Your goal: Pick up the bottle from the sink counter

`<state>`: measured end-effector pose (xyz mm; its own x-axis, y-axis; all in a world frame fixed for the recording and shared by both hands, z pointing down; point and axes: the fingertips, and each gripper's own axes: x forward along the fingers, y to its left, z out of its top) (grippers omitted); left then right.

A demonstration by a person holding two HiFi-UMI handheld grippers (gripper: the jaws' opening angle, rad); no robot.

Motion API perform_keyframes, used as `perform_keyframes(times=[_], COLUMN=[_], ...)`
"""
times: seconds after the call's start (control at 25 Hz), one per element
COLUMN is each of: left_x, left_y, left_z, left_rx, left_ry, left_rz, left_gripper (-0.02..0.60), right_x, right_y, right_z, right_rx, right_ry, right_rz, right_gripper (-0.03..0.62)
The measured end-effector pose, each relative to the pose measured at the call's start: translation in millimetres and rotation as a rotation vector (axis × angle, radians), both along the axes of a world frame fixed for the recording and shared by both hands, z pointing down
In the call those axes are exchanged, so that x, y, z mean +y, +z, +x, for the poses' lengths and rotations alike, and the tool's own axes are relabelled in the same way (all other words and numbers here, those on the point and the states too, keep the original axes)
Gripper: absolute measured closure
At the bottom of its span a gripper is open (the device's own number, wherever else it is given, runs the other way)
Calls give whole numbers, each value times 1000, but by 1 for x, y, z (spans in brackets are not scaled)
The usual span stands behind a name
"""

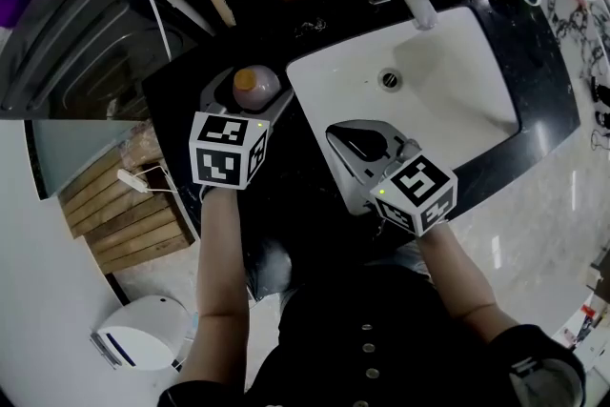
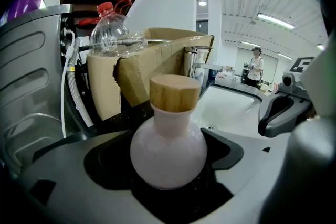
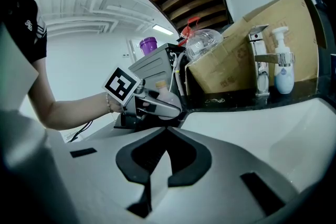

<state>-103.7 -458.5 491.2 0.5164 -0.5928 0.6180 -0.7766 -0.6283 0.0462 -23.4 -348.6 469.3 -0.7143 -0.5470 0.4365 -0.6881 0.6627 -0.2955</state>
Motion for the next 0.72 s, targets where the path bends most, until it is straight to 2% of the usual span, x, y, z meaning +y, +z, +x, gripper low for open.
perform_keyframes(times=[0.36, 0.72], left_x=[0, -2], left_y=[7, 9], left_z=[2, 3], left_rx=[-67, -85], left_ry=[9, 14], left_rz=[5, 9], left_gripper=[189, 189], right_x=[1, 2], right_y=[1, 3], right_z=[0, 3], right_rx=[-2, 1], right_ry=[1, 0], right_rz=[-4, -5], right_gripper=[591, 591])
